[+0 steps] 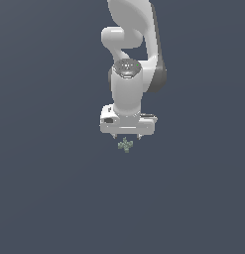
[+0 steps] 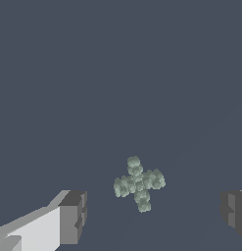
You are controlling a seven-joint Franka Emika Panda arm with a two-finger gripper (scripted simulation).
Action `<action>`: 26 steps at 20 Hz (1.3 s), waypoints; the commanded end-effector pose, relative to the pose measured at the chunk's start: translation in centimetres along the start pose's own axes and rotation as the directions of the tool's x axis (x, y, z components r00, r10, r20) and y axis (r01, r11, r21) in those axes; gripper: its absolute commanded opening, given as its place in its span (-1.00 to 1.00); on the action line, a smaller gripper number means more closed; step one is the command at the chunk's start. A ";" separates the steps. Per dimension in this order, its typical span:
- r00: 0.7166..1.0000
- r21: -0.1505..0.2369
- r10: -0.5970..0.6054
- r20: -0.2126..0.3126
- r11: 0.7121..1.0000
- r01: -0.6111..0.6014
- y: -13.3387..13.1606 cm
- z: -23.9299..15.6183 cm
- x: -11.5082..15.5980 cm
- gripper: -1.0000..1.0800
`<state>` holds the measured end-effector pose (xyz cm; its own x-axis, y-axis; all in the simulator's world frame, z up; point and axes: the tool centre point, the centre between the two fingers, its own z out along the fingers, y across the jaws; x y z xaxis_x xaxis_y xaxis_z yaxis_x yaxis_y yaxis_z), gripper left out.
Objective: Pick up the object and move it to a goal position.
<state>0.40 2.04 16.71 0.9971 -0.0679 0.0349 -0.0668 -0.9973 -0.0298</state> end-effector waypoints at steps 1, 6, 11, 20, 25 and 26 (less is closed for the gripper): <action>0.999 -0.001 0.044 0.003 0.999 -0.044 0.0 0.7 -0.3 0.92; 0.987 -0.007 0.161 0.011 0.987 -0.161 0.1 2.4 -1.1 0.92; 0.955 -0.018 0.295 0.016 0.956 -0.294 0.2 4.2 -2.1 0.92; 0.885 -0.036 0.466 0.016 0.885 -0.465 0.5 6.7 -3.6 0.92; 0.859 -0.042 0.512 0.015 0.859 -0.511 0.6 7.3 -4.0 0.92; 0.856 -0.042 0.518 0.014 0.855 -0.517 0.7 7.4 -4.1 0.92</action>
<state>-3.34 1.89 9.30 0.8268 -0.5626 -0.0003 -0.5626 -0.8268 -0.0020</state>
